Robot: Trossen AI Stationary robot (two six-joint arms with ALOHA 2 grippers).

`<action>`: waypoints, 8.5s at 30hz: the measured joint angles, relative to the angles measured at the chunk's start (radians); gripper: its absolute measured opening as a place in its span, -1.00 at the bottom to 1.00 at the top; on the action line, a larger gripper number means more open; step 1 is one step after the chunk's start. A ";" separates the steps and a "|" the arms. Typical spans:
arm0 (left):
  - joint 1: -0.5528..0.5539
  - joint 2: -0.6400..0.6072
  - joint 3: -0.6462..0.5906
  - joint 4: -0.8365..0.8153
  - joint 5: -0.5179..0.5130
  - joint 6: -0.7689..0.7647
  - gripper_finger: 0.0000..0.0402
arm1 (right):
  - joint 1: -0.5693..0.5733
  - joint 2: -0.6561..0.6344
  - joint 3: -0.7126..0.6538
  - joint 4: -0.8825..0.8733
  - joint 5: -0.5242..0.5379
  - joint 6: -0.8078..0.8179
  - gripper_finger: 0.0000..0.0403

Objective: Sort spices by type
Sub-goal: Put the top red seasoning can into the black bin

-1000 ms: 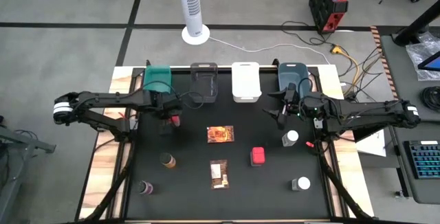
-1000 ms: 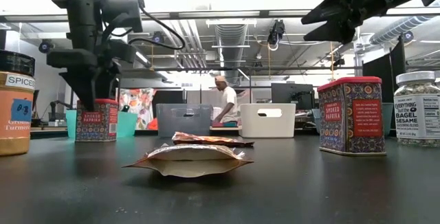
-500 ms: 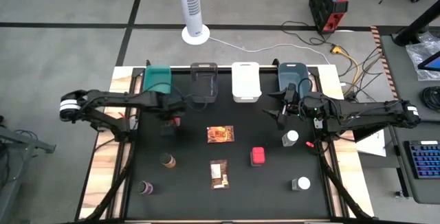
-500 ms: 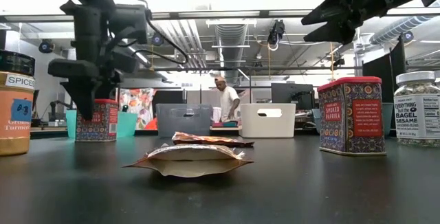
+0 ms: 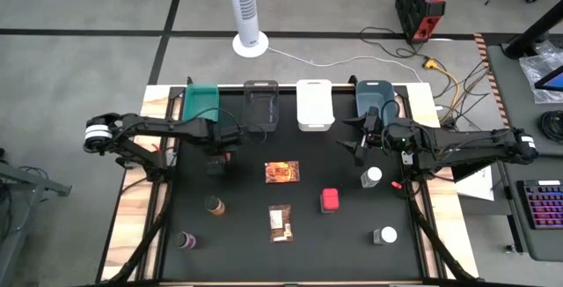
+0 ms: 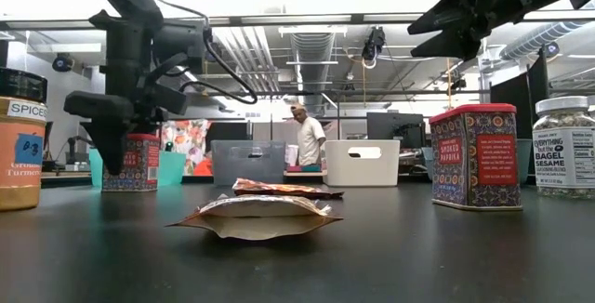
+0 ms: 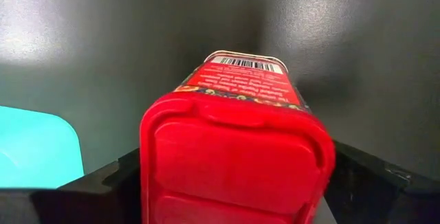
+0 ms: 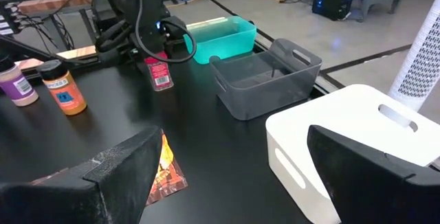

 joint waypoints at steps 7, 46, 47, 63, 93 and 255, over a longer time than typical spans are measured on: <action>0.000 -0.006 0.000 0.000 0.002 0.001 0.26 | 0.000 0.000 0.000 0.000 0.000 0.000 0.76; -0.002 0.056 0.639 -0.177 -0.026 0.074 -0.11 | 0.000 0.000 -0.022 -0.157 -0.006 0.004 0.76; -0.002 0.074 0.666 -0.185 -0.026 0.085 -0.11 | 0.000 0.000 -0.024 -0.158 -0.006 0.008 0.76; 0.135 0.417 1.111 -0.376 -0.008 0.326 -0.11 | 0.000 0.000 -0.032 -0.164 -0.022 0.015 0.76; 0.464 0.865 1.454 -0.525 0.141 0.609 -0.11 | 0.000 0.000 -0.050 -0.162 -0.030 0.008 0.76; 0.330 0.778 1.431 -0.561 0.313 0.456 -0.99 | 0.000 0.000 -0.053 -0.153 -0.030 0.019 0.76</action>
